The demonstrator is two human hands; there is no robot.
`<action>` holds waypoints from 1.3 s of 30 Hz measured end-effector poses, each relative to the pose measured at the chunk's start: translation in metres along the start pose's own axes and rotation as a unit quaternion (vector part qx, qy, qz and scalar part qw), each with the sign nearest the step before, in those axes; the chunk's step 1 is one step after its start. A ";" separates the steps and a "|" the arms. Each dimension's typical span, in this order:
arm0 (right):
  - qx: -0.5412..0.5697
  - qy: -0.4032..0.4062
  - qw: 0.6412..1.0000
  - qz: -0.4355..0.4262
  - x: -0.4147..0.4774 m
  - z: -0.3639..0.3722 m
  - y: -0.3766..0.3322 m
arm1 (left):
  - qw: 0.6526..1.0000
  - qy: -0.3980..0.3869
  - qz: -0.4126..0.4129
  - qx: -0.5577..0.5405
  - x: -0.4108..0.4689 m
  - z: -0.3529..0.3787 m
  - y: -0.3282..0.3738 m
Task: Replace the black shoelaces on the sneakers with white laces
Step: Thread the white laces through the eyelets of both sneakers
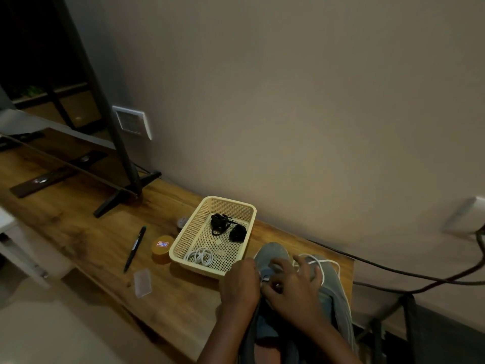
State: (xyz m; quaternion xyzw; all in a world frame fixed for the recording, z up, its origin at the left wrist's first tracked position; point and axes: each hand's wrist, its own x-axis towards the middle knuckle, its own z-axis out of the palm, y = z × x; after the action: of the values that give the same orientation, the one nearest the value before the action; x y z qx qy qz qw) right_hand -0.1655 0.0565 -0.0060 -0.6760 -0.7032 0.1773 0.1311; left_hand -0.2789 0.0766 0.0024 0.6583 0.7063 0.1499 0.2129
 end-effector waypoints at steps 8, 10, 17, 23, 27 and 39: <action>0.005 -0.021 1.000 0.012 -0.003 -0.007 -0.003 | 0.998 0.002 -0.043 -0.053 0.009 -0.003 0.000; -0.001 -0.038 0.999 0.015 -0.002 -0.007 -0.004 | 0.992 0.034 -0.061 -0.107 0.013 -0.012 -0.002; -0.008 -0.027 1.000 0.006 -0.001 -0.005 -0.005 | 0.987 0.145 -0.013 -0.060 0.013 -0.027 -0.020; -0.018 -0.026 0.999 0.003 0.001 -0.007 -0.010 | 0.995 0.036 0.062 0.068 0.009 -0.019 -0.019; -0.014 -0.029 0.999 0.006 0.001 -0.009 -0.012 | 0.992 0.003 0.059 0.110 0.007 -0.014 -0.020; -0.014 -0.030 0.999 0.006 0.000 -0.010 -0.010 | 0.990 0.134 -0.049 0.014 0.010 -0.038 -0.028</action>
State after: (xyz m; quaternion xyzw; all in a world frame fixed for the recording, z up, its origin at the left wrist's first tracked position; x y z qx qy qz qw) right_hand -0.1707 0.0572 0.0073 -0.6759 -0.7054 0.1886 0.0996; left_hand -0.3222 0.0869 0.0209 0.5995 0.7620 0.2162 0.1148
